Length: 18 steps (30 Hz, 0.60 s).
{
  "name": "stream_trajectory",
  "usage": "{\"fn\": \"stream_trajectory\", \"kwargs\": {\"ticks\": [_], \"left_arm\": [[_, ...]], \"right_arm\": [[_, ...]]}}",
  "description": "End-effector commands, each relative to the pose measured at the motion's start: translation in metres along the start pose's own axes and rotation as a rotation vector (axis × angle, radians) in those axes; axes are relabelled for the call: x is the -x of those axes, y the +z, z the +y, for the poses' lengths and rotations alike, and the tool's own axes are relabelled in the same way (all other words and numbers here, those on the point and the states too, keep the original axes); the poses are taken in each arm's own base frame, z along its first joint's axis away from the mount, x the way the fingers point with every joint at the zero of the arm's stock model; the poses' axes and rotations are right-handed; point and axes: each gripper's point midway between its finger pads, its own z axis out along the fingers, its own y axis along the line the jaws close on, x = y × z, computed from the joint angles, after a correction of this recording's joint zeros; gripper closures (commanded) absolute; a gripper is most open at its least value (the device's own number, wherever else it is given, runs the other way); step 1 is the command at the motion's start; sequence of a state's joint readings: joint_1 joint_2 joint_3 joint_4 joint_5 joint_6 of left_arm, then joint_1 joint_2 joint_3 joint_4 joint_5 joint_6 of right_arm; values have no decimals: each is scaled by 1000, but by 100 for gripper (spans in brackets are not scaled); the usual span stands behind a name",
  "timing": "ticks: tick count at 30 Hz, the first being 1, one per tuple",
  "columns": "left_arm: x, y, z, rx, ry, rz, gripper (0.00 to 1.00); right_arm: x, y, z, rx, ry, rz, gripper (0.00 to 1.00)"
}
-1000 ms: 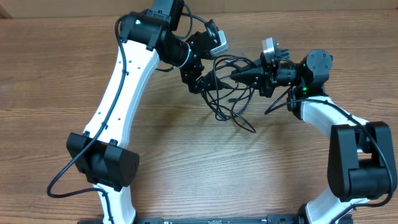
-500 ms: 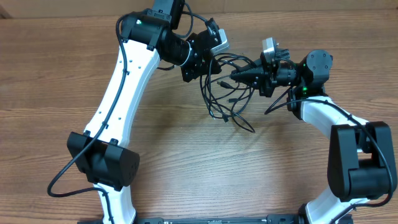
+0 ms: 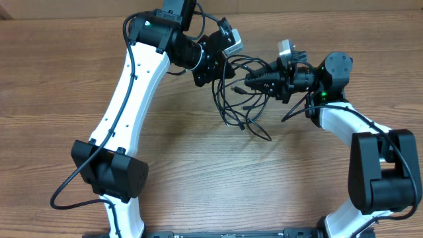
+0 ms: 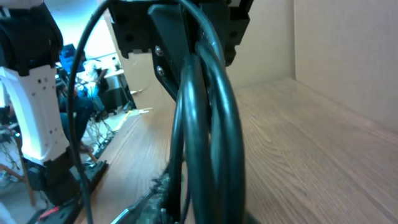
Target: Untangle cables
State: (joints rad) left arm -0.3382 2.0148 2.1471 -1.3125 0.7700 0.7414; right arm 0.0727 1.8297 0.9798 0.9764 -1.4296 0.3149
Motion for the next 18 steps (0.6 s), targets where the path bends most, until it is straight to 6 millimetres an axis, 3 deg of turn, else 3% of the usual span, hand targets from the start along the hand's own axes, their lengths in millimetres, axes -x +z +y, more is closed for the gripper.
{"fn": "stream_trajectory", "kwargs": {"ticks": [1,5,8,14,18], "left_arm": [[7,-10,0,16,-24,-25,96],[15,-21,-8,34,1,-44,96],[19,-29,-12,48,6,-54,96],[19,-42,-8,126,-127,-44,96],[17,-53,1,190,-289,-54,96]], "right_arm": [[8,2,-2,-30,11,-12,73],[1,1,-18,-108,112,-24,65],[-8,-1,-30,-172,205,-25,52],[-15,-4,-43,-244,376,-39,46],[-14,-14,-53,-293,514,-79,26]]}}
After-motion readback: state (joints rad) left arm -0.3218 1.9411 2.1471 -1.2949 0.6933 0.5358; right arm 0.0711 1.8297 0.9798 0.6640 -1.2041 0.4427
